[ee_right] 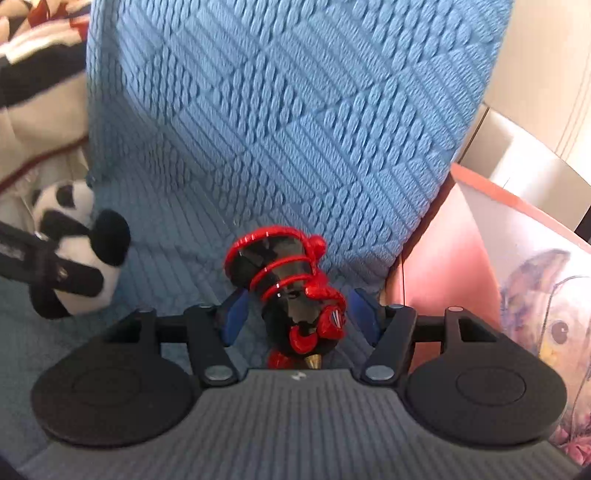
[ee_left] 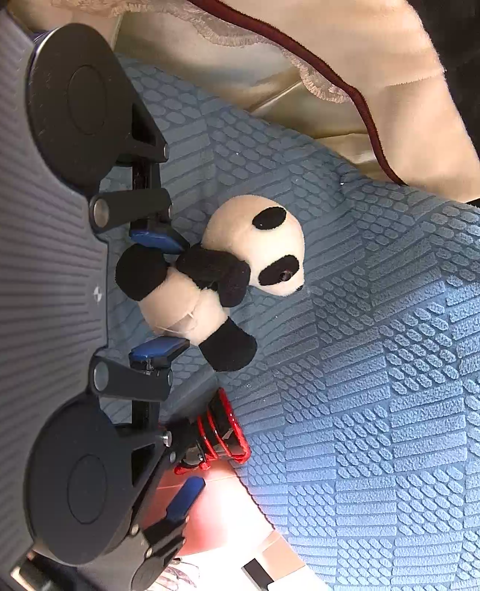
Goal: Organize objects
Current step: 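Lift the panda with the left gripper while the right gripper lifts the red toy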
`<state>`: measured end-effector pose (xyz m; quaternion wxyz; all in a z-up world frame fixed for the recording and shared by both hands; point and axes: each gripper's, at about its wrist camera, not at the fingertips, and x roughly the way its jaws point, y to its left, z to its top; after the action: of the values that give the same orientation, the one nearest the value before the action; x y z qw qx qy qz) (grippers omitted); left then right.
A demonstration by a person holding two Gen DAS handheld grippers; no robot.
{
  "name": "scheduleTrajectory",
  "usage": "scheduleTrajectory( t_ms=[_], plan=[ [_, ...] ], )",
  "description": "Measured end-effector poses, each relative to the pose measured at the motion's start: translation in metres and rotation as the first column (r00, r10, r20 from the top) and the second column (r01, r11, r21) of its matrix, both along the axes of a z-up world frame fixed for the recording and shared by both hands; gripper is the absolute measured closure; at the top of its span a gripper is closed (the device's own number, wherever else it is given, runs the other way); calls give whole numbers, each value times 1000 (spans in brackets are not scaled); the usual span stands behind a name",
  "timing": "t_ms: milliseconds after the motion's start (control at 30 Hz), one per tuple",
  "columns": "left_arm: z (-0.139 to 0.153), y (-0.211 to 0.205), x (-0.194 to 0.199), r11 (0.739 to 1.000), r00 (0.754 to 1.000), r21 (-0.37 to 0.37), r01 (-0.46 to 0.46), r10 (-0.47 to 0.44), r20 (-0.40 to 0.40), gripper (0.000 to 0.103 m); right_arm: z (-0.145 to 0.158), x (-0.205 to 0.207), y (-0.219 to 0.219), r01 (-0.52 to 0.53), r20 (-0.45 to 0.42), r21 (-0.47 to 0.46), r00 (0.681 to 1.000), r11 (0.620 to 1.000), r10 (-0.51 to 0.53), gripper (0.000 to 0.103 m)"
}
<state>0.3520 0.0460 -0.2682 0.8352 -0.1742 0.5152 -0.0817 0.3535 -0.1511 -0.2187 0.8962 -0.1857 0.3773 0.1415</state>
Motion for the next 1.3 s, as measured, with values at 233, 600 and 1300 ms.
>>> scheduleTrajectory(
  t_ms=[233, 600, 1300],
  plan=[
    [2, -1, -2, 1000, 1000, 2, 5, -5, -5, 48, -23, 11, -4, 57, -73, -38, 996, 998, -59, 42],
    [13, -6, -27, 1000, 1000, -21, 9, -9, 6, 48, 11, -11, -14, 28, 2, 60, 1000, 998, -28, 50],
    [4, -6, -66, 1000, 1000, 1, 4, -4, -4, 45, 39, -67, -39, -27, -44, 186, 998, 982, 36, 62]
  ],
)
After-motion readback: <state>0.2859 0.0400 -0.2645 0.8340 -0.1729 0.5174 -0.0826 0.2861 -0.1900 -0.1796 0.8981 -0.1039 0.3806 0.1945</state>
